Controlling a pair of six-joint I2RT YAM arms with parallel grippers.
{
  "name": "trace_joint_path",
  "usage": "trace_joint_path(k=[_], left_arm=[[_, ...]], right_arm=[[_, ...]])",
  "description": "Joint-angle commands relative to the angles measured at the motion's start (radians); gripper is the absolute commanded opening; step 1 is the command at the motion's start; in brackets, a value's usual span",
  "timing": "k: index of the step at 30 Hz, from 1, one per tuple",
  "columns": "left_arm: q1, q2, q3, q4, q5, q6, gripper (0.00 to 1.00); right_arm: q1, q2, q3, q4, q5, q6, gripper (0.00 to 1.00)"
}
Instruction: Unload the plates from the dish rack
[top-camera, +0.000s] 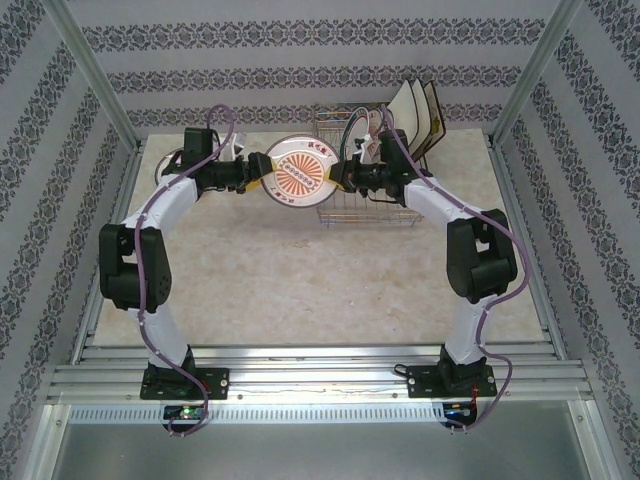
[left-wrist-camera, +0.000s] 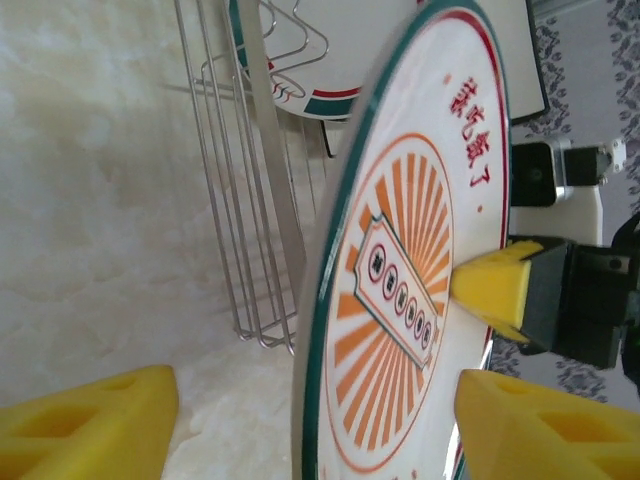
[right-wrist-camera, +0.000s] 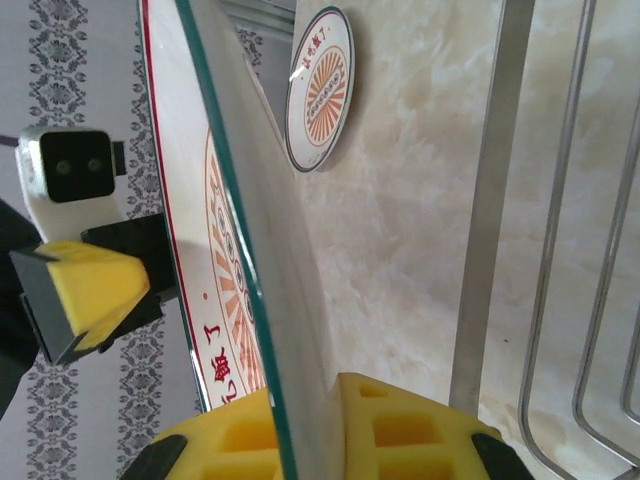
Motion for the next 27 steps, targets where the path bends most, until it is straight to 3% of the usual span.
trace_joint_path(k=[1, 3, 6, 8, 17, 19, 24, 27], left_arm=[[0.003, 0.011, -0.012, 0.057, 0.036, -0.011, 0.5], [0.004, 0.008, -0.017, 0.058, 0.033, -0.013, 0.38], [0.005, -0.003, -0.023, 0.055, 0.039, -0.006, 0.11], [0.005, -0.013, -0.035, 0.064, 0.045, -0.002, 0.0], [0.005, -0.056, -0.085, 0.134, 0.055, -0.018, 0.0], [0.006, -0.058, -0.088, 0.145, 0.05, -0.022, 0.0], [0.011, -0.065, -0.087, 0.143, 0.03, -0.024, 0.0], [0.019, -0.07, -0.093, 0.162, 0.026, -0.043, 0.0]], right_arm=[[0.016, -0.058, 0.043, -0.017, 0.003, -0.04, 0.0], [0.022, -0.064, 0.051, -0.048, 0.014, -0.059, 0.0], [0.027, -0.069, 0.06, -0.064, 0.017, -0.068, 0.0], [0.029, -0.068, 0.065, -0.067, 0.015, -0.07, 0.0], [0.039, -0.059, 0.083, -0.086, 0.018, -0.081, 0.0], [0.038, -0.059, 0.085, -0.1, 0.028, -0.091, 0.1], [0.027, -0.06, 0.097, -0.129, 0.056, -0.106, 0.47], [0.021, -0.061, 0.114, -0.158, 0.079, -0.119, 0.64]])
